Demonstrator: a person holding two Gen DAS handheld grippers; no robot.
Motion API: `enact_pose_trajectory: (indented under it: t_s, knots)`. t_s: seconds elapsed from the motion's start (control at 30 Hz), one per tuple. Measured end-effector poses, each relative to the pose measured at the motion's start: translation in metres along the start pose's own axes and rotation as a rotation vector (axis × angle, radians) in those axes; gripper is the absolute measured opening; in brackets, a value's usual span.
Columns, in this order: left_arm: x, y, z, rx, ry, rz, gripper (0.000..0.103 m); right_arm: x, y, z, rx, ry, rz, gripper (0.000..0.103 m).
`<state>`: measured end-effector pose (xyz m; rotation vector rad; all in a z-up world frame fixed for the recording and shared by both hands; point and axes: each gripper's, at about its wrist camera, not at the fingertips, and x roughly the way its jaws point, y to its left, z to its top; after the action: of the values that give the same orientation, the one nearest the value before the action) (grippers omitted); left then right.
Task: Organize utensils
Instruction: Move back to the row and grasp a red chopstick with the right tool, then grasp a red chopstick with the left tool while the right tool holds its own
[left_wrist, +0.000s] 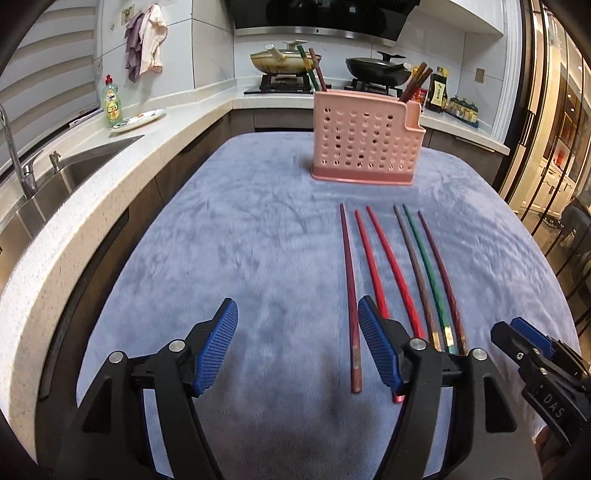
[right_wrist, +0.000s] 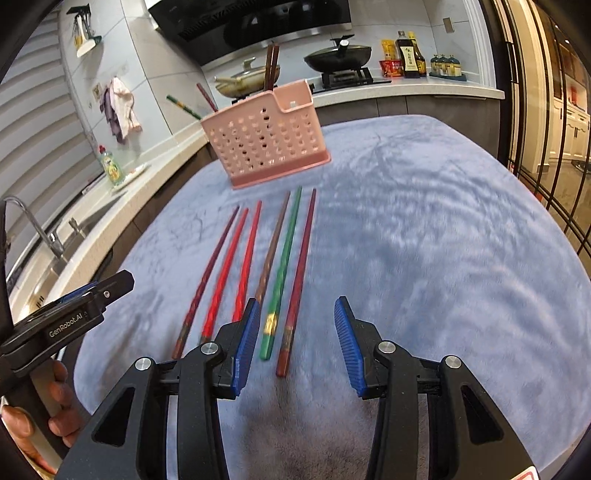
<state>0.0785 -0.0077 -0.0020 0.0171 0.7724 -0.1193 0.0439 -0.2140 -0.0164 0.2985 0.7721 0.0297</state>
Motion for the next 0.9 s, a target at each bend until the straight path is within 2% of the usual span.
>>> enact_pose_trajectory:
  t_s: [0.23, 0.33, 0.4, 0.73, 0.8, 0.9]
  knots:
    - [0.008, 0.000, -0.017, 0.001, 0.037, 0.000, 0.069, 0.014, 0.004, -0.010, -0.010, 0.033, -0.019, 0.040]
    - [0.010, 0.000, -0.020, 0.001, 0.049, -0.001, 0.069, 0.018, 0.003, -0.013, -0.001, 0.042, -0.033, 0.035]
    - [0.012, 0.001, -0.023, -0.005, 0.055, -0.006, 0.069, 0.022, 0.003, -0.015, -0.001, 0.055, -0.033, 0.027]
    - [0.015, -0.004, -0.028, 0.002, 0.070, -0.032, 0.069, 0.035, 0.009, -0.016, -0.036, 0.069, -0.062, 0.015]
    - [0.017, -0.006, -0.029, 0.005, 0.077, -0.039, 0.069, 0.036, 0.007, -0.016, -0.038, 0.067, -0.073, 0.007]
    - [0.019, -0.008, -0.031, 0.005, 0.087, -0.048, 0.069, 0.035, 0.001, -0.015, -0.025, 0.064, -0.071, 0.007]
